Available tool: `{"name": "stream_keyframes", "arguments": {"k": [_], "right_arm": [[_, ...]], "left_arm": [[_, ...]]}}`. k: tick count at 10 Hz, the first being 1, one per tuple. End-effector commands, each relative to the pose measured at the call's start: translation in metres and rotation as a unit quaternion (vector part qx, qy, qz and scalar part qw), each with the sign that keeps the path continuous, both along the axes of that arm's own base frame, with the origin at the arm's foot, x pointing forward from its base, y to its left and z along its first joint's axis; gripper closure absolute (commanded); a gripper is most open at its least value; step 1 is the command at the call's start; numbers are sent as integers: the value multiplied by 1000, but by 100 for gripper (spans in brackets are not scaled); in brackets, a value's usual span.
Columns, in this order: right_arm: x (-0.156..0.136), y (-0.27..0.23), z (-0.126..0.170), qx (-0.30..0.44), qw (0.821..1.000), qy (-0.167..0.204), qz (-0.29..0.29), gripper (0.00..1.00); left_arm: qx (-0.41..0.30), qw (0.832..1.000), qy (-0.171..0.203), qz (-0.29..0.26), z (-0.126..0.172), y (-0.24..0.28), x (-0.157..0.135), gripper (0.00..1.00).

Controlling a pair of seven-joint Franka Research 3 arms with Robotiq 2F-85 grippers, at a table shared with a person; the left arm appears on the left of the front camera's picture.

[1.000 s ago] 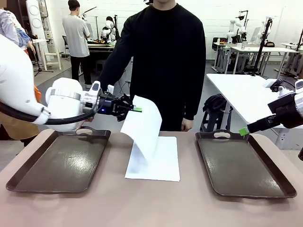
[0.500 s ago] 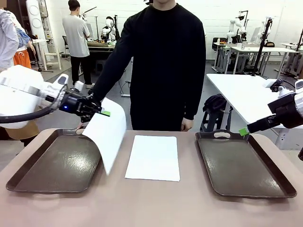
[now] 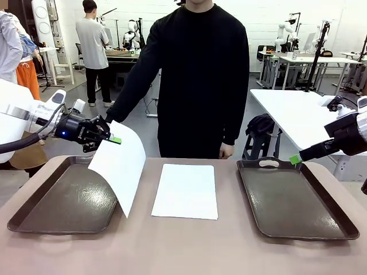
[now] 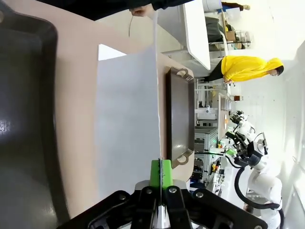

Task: Sort the A4 documents.
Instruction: Place the A4 Paper in the designated Handle tray.

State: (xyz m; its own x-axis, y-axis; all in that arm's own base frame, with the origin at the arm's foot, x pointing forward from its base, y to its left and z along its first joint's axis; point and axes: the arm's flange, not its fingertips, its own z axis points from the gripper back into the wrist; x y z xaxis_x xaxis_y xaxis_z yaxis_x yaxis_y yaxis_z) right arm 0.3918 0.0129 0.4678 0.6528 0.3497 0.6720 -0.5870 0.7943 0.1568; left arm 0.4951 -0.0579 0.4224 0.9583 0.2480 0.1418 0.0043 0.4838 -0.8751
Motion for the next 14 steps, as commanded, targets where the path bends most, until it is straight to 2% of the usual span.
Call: {"name": "stream_keyframes", "arguments": {"k": [1, 3, 5, 7, 9, 12, 14], "right_arm": [[3, -1, -4, 9, 1000, 0, 3, 0], [3, -1, -4, 9, 1000, 0, 3, 0], [3, -1, -4, 9, 1000, 0, 3, 0], [3, -1, -4, 9, 1000, 0, 3, 0], [3, -1, -4, 9, 1000, 0, 3, 0], [3, -1, -4, 9, 1000, 0, 3, 0], [3, -1, -4, 9, 1000, 0, 3, 0]], "left_arm": [[-4, 1000, -11, -14, -27, 24, -1, 99], [35, 999, -11, -26, -42, 44, 3, 99], [77, 996, -20, -47, -36, 71, 12, 99], [81, 993, -17, -79, -37, 99, 23, 99], [113, 992, -2, -64, -46, 126, 35, 99], [125, 990, 20, -60, -76, 125, 44, 99], [135, 989, 26, -53, -83, 126, 41, 99]]}}
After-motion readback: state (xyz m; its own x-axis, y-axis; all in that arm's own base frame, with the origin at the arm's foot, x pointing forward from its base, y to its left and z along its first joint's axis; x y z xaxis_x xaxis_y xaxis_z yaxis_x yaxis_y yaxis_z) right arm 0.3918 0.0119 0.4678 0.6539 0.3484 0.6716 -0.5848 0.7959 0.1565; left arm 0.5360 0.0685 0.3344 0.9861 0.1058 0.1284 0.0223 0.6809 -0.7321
